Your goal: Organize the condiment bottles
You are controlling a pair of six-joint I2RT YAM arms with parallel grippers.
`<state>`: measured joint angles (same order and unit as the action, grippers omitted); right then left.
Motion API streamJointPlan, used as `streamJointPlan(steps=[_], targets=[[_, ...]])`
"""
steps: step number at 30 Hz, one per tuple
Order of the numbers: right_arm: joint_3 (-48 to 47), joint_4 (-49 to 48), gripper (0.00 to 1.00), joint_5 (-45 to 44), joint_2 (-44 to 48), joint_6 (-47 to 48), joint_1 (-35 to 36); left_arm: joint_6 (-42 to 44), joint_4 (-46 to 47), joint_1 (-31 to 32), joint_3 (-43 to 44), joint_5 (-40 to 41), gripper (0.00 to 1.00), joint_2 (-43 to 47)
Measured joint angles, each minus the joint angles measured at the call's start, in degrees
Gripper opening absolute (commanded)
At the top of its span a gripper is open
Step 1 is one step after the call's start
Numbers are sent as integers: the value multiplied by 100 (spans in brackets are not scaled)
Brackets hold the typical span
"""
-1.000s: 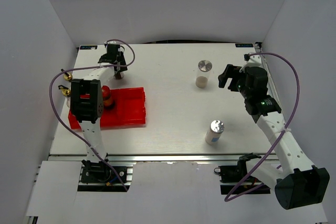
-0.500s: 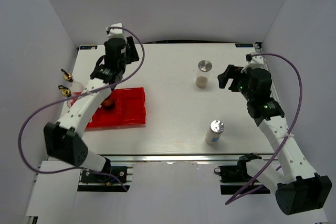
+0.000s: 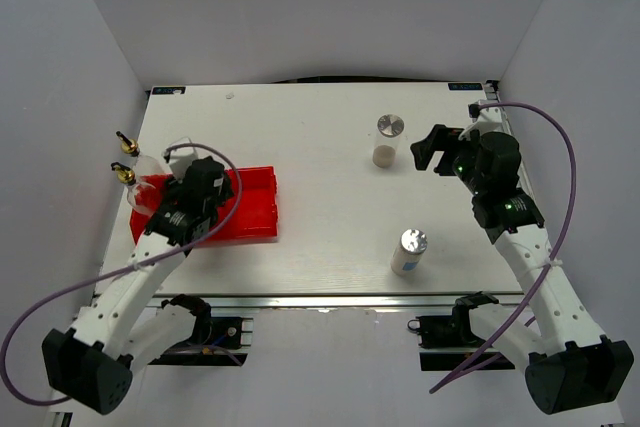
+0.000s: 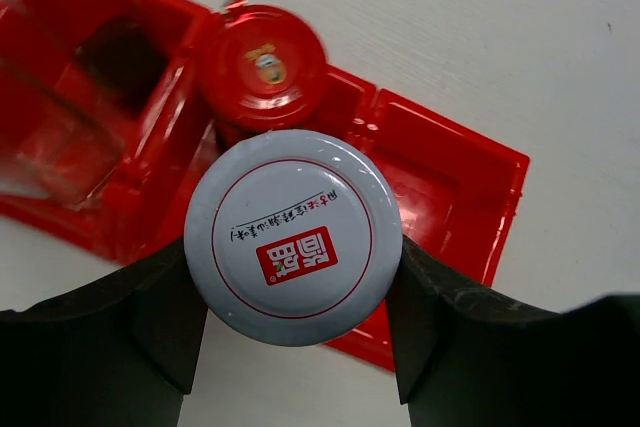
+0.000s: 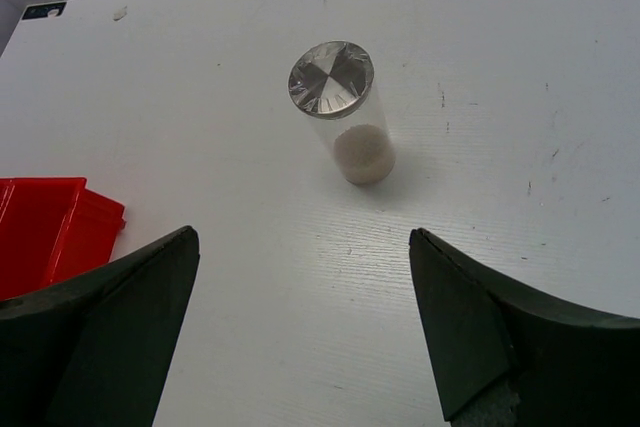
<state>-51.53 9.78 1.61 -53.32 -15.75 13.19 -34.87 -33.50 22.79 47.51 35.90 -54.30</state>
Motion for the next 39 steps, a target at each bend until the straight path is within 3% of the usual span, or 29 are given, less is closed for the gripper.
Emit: streamJointPlan(steps=[5, 11, 16, 20, 25, 39], targets=[[0, -87, 89, 68, -83, -37, 0, -614, -623, 0, -122, 688, 12, 708], [0, -83, 89, 146, -197, -39, 0, -1073, -643, -4, -389, 1311, 12, 540], [0, -87, 89, 140, -195, -39, 0, -1211, -501, -2, -647, 1427, 13, 68], [0, -85, 90, 138, -192, -39, 0, -1303, -267, -2, -811, 1526, 24, 52], [0, -66, 90, 140, -197, -39, 0, -1305, 225, -2, -1235, 1576, 28, 72], [0, 39, 89, 116, -236, -31, 0, -1296, 962, -9, -1366, 1576, 39, -470]])
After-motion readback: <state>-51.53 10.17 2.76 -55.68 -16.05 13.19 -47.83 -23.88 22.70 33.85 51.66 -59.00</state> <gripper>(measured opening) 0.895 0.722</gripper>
